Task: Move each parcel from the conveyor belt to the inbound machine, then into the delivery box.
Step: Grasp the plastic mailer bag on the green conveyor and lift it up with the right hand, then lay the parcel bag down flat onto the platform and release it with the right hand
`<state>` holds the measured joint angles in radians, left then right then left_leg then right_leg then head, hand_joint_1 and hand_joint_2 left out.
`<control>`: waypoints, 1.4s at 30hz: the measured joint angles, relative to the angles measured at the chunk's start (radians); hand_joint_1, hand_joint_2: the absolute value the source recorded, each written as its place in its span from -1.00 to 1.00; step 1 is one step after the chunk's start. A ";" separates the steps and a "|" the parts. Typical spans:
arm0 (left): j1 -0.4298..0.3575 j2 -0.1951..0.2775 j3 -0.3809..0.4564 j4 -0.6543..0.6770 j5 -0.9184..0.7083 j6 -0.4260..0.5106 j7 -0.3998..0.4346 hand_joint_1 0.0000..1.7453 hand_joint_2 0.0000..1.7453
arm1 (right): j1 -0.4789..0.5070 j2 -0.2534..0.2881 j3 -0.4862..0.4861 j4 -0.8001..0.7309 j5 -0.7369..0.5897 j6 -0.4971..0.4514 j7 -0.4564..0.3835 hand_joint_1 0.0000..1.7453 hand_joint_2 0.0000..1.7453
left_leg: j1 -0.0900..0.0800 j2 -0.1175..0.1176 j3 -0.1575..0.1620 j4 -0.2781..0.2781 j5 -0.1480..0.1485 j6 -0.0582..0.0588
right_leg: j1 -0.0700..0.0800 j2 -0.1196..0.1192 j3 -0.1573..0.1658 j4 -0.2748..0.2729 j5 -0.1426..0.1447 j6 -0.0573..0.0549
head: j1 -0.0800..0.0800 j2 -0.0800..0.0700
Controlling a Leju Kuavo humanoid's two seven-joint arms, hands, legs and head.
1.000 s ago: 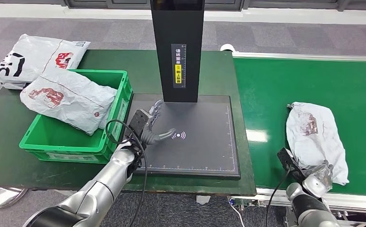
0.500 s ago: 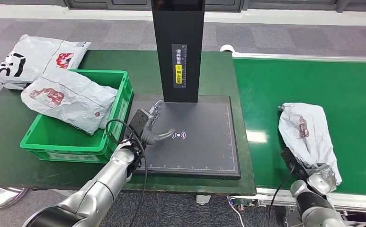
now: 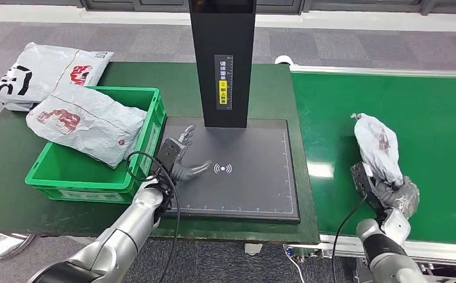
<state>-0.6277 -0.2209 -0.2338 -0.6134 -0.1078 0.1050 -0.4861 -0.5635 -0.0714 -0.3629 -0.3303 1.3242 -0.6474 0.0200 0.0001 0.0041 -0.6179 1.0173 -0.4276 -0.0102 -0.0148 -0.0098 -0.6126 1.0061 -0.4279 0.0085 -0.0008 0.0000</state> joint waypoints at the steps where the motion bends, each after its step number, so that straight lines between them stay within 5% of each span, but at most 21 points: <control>1: 0.002 0.001 0.000 -0.001 0.000 0.010 0.001 -1.00 1.00 | -0.005 0.009 -0.008 -0.014 -0.024 -0.026 -0.049 1.00 1.00 | 0.000 0.000 0.000 0.000 0.000 0.000 | 0.000 0.000 0.000 0.000 0.000 0.000 | 0.000 0.000; 4: 0.004 0.003 0.001 -0.005 0.000 0.035 0.002 -1.00 1.00 | -0.020 0.035 -0.030 -0.056 -0.090 -0.053 -0.165 1.00 1.00 | 0.000 -0.001 0.000 0.000 0.000 0.000 | 0.000 -0.001 0.000 0.000 0.000 0.000 | 0.000 0.000; 7: 0.007 0.008 0.005 -0.009 -0.008 0.095 -0.013 -1.00 1.00 | -0.020 0.083 -0.049 -0.141 -0.238 -0.055 -0.395 1.00 1.00 | 0.000 -0.002 -0.001 0.000 0.001 -0.001 | 0.000 -0.002 -0.001 0.001 0.000 0.000 | 0.000 0.000; 9: 0.008 0.012 0.011 -0.015 -0.019 0.138 -0.026 -1.00 1.00 | -0.016 0.119 -0.031 -0.207 -0.346 -0.053 -0.478 1.00 1.00 | 0.001 -0.001 0.000 0.000 0.001 -0.001 | 0.001 -0.001 -0.001 0.001 0.000 0.000 | 0.000 0.000; 12: 0.008 0.018 0.022 -0.024 -0.031 0.163 -0.033 -1.00 1.00 | 0.009 0.157 0.056 -0.314 -0.434 -0.043 -0.430 1.00 1.00 | 0.001 -0.003 -0.001 0.000 0.002 -0.001 | 0.001 -0.003 -0.001 0.001 0.000 -0.001 | 0.000 0.000; 17: 0.005 0.032 0.038 -0.042 -0.055 0.219 -0.052 -1.00 1.00 | 0.081 0.229 0.344 -0.473 -0.423 0.150 -0.335 1.00 1.00 | 0.003 0.003 0.000 -0.001 0.001 -0.003 | 0.002 0.003 -0.003 0.001 0.000 -0.002 | 0.000 0.000; 23: -0.001 0.038 0.044 -0.054 -0.064 0.222 -0.051 -1.00 1.00 | 0.124 0.256 0.647 -0.568 -0.519 0.131 -0.260 1.00 1.00 | 0.003 -0.002 -0.001 -0.001 0.002 -0.004 | 0.003 -0.002 -0.003 0.001 -0.001 -0.004 | 0.000 0.000; 31: -0.002 0.047 0.051 -0.058 -0.065 0.223 -0.052 -1.00 1.00 | 0.129 0.249 0.759 -0.606 -0.534 0.142 -0.258 1.00 1.00 | 0.003 -0.002 -0.002 -0.001 0.002 -0.004 | 0.002 -0.001 -0.003 0.001 -0.001 -0.003 | 0.000 0.000; 42: -0.004 0.049 0.051 -0.058 -0.064 0.210 -0.054 -1.00 1.00 | 0.179 0.216 0.930 -0.572 -0.496 0.530 -0.143 1.00 1.00 | 0.003 -0.001 -0.002 -0.001 0.002 -0.004 | 0.003 -0.001 -0.004 0.001 -0.001 -0.004 | 0.000 0.000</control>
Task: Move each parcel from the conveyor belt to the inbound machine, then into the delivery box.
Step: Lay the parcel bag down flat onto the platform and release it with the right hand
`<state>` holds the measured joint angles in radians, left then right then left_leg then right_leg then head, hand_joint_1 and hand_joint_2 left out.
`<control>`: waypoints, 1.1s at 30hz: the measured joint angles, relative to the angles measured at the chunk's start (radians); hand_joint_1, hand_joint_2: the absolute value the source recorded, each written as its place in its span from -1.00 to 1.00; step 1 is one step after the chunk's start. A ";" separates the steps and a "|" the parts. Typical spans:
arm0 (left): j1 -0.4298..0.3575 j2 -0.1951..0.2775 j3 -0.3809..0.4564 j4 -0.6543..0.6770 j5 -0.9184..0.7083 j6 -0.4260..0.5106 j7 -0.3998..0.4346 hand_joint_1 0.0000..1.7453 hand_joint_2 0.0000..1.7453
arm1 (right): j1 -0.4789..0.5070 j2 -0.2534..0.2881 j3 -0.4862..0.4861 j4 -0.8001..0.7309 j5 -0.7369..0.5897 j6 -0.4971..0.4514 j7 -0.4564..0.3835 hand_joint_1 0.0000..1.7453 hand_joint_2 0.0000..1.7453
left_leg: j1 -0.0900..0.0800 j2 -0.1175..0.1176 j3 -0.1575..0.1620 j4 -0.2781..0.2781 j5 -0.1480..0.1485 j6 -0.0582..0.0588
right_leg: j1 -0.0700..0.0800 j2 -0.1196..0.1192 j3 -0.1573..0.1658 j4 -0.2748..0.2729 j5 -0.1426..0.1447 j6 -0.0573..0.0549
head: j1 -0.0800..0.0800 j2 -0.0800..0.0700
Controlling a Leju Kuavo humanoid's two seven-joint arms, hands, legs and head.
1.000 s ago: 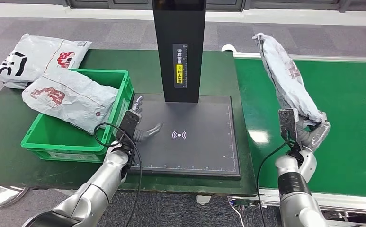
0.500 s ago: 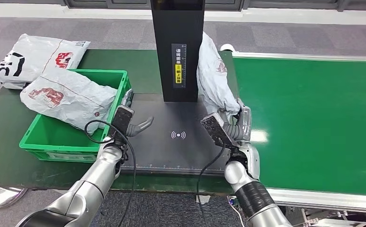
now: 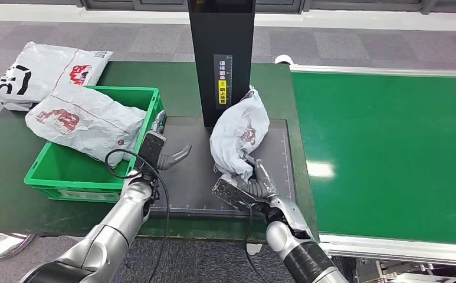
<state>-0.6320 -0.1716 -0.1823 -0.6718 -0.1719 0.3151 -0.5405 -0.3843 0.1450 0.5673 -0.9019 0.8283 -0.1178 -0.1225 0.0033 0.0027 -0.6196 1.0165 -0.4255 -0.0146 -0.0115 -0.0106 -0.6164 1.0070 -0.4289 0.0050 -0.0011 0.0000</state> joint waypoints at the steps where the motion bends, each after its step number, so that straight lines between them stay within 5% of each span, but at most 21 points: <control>1: 0.000 0.000 0.000 0.000 0.001 0.000 -0.001 -1.00 1.00 | 0.000 -0.007 0.016 0.014 0.003 0.015 0.003 1.00 1.00 | 0.000 0.000 0.000 0.000 0.000 0.000 | 0.000 0.000 0.000 0.000 0.000 0.000 | 0.000 0.000; 3: -0.001 0.000 0.000 0.000 0.003 0.000 -0.002 -1.00 1.00 | -0.003 -0.022 0.045 0.043 0.012 0.043 0.007 1.00 1.00 | 0.000 0.000 0.000 0.000 0.000 0.000 | 0.000 0.000 0.000 0.000 0.000 0.000 | 0.000 0.000; 7: -0.008 -0.004 0.000 0.000 0.014 0.002 -0.003 -1.00 1.00 | -0.022 -0.049 0.099 0.091 0.041 0.103 0.032 -0.88 1.00 | -0.001 0.000 0.000 0.000 0.000 0.000 | -0.001 0.000 0.001 0.000 0.000 0.000 | 0.000 0.000; 8: -0.011 -0.006 0.000 0.000 0.017 0.004 -0.002 -1.00 1.00 | -0.029 -0.054 0.111 0.099 0.048 0.112 0.044 -1.00 1.00 | -0.001 0.000 0.001 0.000 0.000 0.000 | -0.001 0.000 0.001 0.000 0.000 0.000 | 0.000 0.000; 14: -0.016 -0.009 0.000 -0.006 0.033 0.022 -0.006 -1.00 1.00 | -0.038 -0.069 0.134 0.109 0.064 0.090 0.097 -1.00 1.00 | 0.000 0.000 0.003 0.000 0.000 0.000 | -0.001 0.000 0.003 0.000 0.000 0.000 | 0.000 0.000; 20: 0.031 -0.005 0.020 -0.067 0.062 0.071 -0.037 -1.00 1.00 | 0.000 -0.079 0.105 0.036 0.017 -0.034 0.061 -1.00 1.00 | -0.001 0.000 0.002 0.001 0.000 0.001 | -0.001 0.000 0.003 0.000 0.001 0.001 | 0.000 0.000; 26: 0.081 -0.004 0.042 -0.163 0.068 0.136 -0.114 -1.00 1.00 | 0.047 -0.054 -0.029 -0.120 -0.158 -0.228 -0.135 -1.00 1.00 | 0.000 0.000 0.002 0.001 0.000 0.001 | -0.001 0.000 0.002 0.000 0.001 0.001 | 0.000 0.000; 33: 0.092 -0.014 0.040 -0.215 0.025 0.127 -0.128 -1.00 1.00 | 0.055 -0.017 -0.163 -0.176 -0.406 -0.254 -0.333 -1.00 1.00 | -0.001 0.000 0.002 0.001 0.000 0.001 | -0.001 0.000 0.002 0.000 0.000 0.001 | 0.000 0.000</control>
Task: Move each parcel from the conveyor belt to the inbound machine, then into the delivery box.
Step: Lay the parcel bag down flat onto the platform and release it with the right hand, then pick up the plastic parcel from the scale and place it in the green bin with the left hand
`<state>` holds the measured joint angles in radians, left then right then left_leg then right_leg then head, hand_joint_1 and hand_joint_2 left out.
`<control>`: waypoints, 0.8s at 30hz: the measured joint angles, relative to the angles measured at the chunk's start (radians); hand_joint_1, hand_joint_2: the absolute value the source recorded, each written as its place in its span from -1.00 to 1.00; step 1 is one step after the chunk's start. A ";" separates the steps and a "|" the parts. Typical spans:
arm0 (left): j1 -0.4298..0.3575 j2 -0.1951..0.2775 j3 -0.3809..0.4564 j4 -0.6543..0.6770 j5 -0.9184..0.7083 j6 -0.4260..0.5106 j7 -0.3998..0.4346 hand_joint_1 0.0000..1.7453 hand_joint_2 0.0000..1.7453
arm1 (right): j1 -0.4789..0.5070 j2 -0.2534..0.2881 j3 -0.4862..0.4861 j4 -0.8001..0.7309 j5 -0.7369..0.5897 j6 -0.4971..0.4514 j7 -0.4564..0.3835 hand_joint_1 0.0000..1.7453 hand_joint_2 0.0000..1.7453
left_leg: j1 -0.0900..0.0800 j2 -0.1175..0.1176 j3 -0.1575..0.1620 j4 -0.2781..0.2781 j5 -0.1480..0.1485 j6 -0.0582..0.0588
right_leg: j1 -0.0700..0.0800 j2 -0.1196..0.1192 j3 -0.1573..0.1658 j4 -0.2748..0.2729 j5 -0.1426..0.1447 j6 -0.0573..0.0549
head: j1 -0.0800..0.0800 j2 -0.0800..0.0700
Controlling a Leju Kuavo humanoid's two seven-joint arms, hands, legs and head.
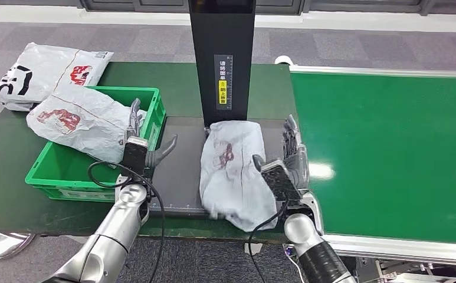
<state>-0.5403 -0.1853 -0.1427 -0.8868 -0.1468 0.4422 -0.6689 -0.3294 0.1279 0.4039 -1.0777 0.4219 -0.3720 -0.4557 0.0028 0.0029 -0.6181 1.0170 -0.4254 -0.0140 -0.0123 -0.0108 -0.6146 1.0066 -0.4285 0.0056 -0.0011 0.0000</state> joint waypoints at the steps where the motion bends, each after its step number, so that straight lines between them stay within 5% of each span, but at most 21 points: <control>1: 0.000 -0.002 -0.002 -0.001 -0.007 -0.012 0.003 -1.00 1.00 | 0.000 0.003 -0.018 0.000 -0.050 0.009 -0.021 -1.00 1.00 | 0.000 0.000 0.000 0.000 0.000 0.000 | 0.000 0.000 0.000 0.000 0.000 0.000 | 0.000 0.000; 13: -0.041 0.002 -0.128 0.082 -0.171 -0.229 0.087 -1.00 1.00 | 0.015 0.004 -0.147 0.007 -0.285 0.056 -0.090 -1.00 1.00 | 0.000 0.000 -0.001 0.000 0.000 0.000 | 0.000 0.001 -0.001 0.000 0.000 0.000 | 0.000 0.000; 24: -0.060 0.007 -0.189 0.149 -0.187 -0.242 0.094 -1.00 1.00 | 0.015 0.003 -0.168 0.012 -0.296 0.062 -0.089 -1.00 1.00 | 0.000 0.002 -0.001 0.000 -0.001 0.000 | 0.000 0.003 -0.002 0.000 0.000 0.000 | 0.000 0.000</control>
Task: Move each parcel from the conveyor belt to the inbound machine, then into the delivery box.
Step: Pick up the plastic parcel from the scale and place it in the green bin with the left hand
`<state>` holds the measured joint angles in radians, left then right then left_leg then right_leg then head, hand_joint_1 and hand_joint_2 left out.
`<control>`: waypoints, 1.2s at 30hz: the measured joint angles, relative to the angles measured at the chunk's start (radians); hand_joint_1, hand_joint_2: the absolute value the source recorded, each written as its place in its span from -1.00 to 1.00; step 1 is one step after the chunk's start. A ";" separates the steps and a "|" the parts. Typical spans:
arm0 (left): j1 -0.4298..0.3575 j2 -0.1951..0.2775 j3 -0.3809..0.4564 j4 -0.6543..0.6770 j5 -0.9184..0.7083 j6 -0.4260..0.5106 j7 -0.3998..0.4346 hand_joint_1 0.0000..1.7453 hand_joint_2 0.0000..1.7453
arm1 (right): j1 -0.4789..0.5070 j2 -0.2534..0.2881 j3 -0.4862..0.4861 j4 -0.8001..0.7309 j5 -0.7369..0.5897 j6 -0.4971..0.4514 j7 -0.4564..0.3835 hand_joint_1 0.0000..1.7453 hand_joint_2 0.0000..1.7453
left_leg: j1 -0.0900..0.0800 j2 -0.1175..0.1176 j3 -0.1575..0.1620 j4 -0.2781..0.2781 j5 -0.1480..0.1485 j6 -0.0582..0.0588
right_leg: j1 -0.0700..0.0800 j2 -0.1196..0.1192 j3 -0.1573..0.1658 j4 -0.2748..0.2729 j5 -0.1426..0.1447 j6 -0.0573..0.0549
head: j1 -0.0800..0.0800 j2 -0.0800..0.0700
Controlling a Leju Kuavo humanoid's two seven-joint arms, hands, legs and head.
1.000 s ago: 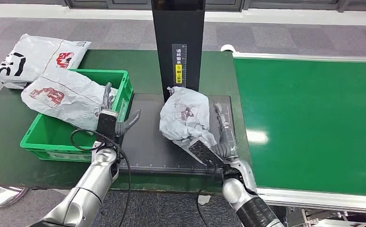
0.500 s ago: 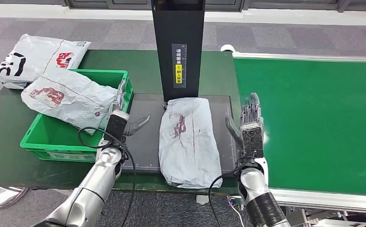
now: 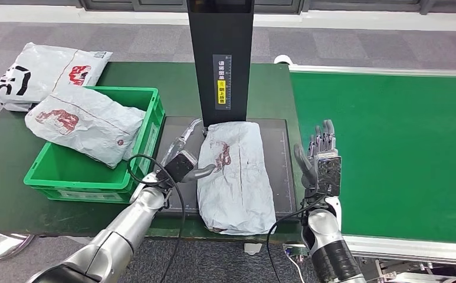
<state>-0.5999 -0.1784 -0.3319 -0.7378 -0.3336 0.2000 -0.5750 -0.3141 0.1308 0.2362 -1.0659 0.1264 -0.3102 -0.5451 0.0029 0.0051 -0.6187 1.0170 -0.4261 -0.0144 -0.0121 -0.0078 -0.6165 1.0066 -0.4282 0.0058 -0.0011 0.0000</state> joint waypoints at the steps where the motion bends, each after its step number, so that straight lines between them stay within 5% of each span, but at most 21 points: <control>1: -0.001 0.000 -0.003 0.003 -0.009 -0.008 0.007 -1.00 1.00 | 0.000 0.000 0.000 0.000 0.000 0.000 0.001 -1.00 1.00 | 0.000 0.000 0.000 0.000 0.000 0.000 | 0.000 0.000 0.000 0.000 0.000 0.000 | 0.000 0.000; 3: -0.020 -0.002 -0.031 0.035 -0.105 -0.079 0.080 -0.83 1.00 | -0.001 0.000 -0.002 0.003 -0.002 0.004 0.009 -1.00 1.00 | 0.000 0.000 0.000 0.000 0.000 0.000 | 0.000 0.000 0.000 0.000 0.000 0.000 | 0.000 0.000; 6: -0.066 -0.002 -0.156 0.148 -0.366 -0.200 0.208 0.66 1.00 | -0.005 -0.001 -0.011 0.014 -0.005 0.020 0.018 -1.00 1.00 | 0.000 -0.001 0.000 0.000 -0.001 0.001 | -0.001 -0.002 0.002 0.000 0.000 0.000 | 0.000 0.000; 7: -0.077 -0.003 -0.197 0.180 -0.414 -0.213 0.219 1.00 1.00 | -0.007 -0.001 -0.015 0.018 -0.004 0.024 0.019 -1.00 1.00 | -0.001 -0.001 0.001 0.000 0.000 0.001 | -0.001 -0.002 0.002 0.000 0.000 0.000 | 0.000 0.000; 14: -0.149 -0.008 -0.316 0.290 -0.448 -0.255 0.224 1.00 1.00 | -0.019 -0.003 -0.021 0.038 0.013 0.036 0.033 -1.00 1.00 | -0.001 -0.004 0.004 0.000 -0.001 0.003 | -0.002 -0.004 0.008 0.000 -0.001 0.001 | 0.000 0.000; 29: -0.171 -0.008 -0.325 0.307 -0.448 -0.246 0.223 1.00 1.00 | -0.018 -0.004 -0.021 0.039 0.025 0.034 0.045 -1.00 1.00 | -0.001 -0.004 0.009 0.000 -0.001 0.002 | -0.001 -0.004 0.012 0.000 -0.001 0.001 | 0.000 0.000; 32: -0.167 -0.008 -0.325 0.307 -0.440 -0.185 0.221 1.00 1.00 | -0.015 -0.004 -0.021 0.038 0.028 0.029 0.045 -1.00 1.00 | -0.001 -0.004 0.010 0.000 -0.001 0.002 | -0.001 -0.004 0.012 0.000 -0.001 0.001 | 0.000 0.000; 36: -0.142 -0.008 -0.294 0.276 -0.375 0.027 0.212 1.00 1.00 | 0.012 -0.005 -0.022 0.020 0.031 0.011 0.045 -1.00 1.00 | -0.001 -0.003 0.009 0.000 -0.001 0.002 | -0.001 -0.004 0.010 0.000 -0.001 0.001 | 0.000 0.000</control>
<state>-0.7421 -0.1861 -0.6262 -0.4614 -0.7087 0.2267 -0.3629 -0.3023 0.1258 0.2138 -1.0464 0.1577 -0.2997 -0.4997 0.0021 0.0022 -0.6101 1.0169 -0.4270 -0.0121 -0.0133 -0.0115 -0.6063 1.0062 -0.4291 0.0069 -0.0009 0.0000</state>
